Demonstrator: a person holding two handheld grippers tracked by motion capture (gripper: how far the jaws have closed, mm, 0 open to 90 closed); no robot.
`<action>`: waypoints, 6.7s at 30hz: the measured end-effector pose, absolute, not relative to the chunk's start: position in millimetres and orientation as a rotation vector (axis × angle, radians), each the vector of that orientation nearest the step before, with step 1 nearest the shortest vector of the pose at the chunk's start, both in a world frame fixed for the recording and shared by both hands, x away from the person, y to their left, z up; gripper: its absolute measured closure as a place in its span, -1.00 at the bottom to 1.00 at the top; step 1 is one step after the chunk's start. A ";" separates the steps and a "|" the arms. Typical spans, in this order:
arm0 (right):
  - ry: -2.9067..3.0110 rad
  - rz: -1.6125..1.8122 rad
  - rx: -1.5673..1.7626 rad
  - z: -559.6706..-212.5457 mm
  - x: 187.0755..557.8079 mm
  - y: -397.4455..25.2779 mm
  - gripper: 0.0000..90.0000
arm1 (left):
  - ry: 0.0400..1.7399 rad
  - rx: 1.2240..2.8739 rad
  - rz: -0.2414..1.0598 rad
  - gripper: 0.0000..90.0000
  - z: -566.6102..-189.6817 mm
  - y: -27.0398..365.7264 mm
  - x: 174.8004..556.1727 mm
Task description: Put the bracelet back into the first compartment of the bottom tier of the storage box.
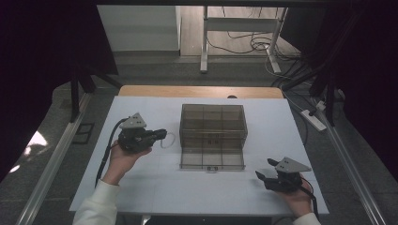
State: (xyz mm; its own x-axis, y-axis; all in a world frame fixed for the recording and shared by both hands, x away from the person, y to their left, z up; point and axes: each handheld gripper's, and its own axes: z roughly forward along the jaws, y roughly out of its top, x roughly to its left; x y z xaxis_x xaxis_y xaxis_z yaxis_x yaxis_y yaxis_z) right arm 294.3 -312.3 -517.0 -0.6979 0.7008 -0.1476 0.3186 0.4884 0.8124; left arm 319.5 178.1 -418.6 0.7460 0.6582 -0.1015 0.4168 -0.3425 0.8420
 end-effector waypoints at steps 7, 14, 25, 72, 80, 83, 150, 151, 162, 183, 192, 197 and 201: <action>2.276 1.099 0.838 -517.4 294.5 -312.2 -0.31 | 0.802 1.998 0.297 0.92 -420.7 166.7 323.7; 2.280 1.095 0.840 -518.0 294.8 -311.9 -0.31 | 0.785 2.004 0.286 0.92 -420.6 158.3 325.6; 2.283 1.088 0.840 -518.9 295.4 -311.8 -0.31 | 0.770 2.019 0.274 0.92 -422.3 148.2 326.4; 2.288 1.083 0.841 -519.9 295.5 -312.0 -0.32 | 0.687 2.104 0.193 0.92 -440.3 99.2 327.4; 2.287 1.084 0.839 -519.6 295.2 -312.5 -0.32 | 0.691 2.123 0.180 0.92 -447.5 96.2 328.1; 2.288 1.081 0.837 -519.9 295.3 -312.2 -0.32 | 0.694 2.128 0.178 0.92 -449.4 95.2 328.6; 2.289 1.060 0.834 -521.1 294.9 -311.2 -0.33 | 0.811 2.257 0.200 0.89 -497.3 93.6 344.9; 2.288 1.062 0.834 -521.1 294.9 -311.2 -0.33 | 0.812 2.248 0.206 0.84 -497.1 93.7 344.5; 2.284 1.069 0.837 -520.3 294.6 -311.7 -0.33 | 0.836 2.190 0.291 -0.14 -487.0 99.3 335.9; 2.273 1.124 0.830 -516.4 292.8 -309.1 -0.33 | 0.919 2.099 0.358 -0.33 -490.3 151.1 288.4; 2.267 1.139 0.832 -515.2 292.2 -308.7 -0.34 | 0.959 2.084 0.394 -0.34 -496.1 173.5 273.3; 2.262 1.157 0.838 -513.8 291.4 -308.0 -0.35 | 0.966 2.074 0.396 -0.35 -496.6 181.0 264.9; 2.268 1.161 0.830 -513.4 290.9 -306.2 -0.36 | 0.972 2.068 0.402 -0.36 -497.5 187.0 257.6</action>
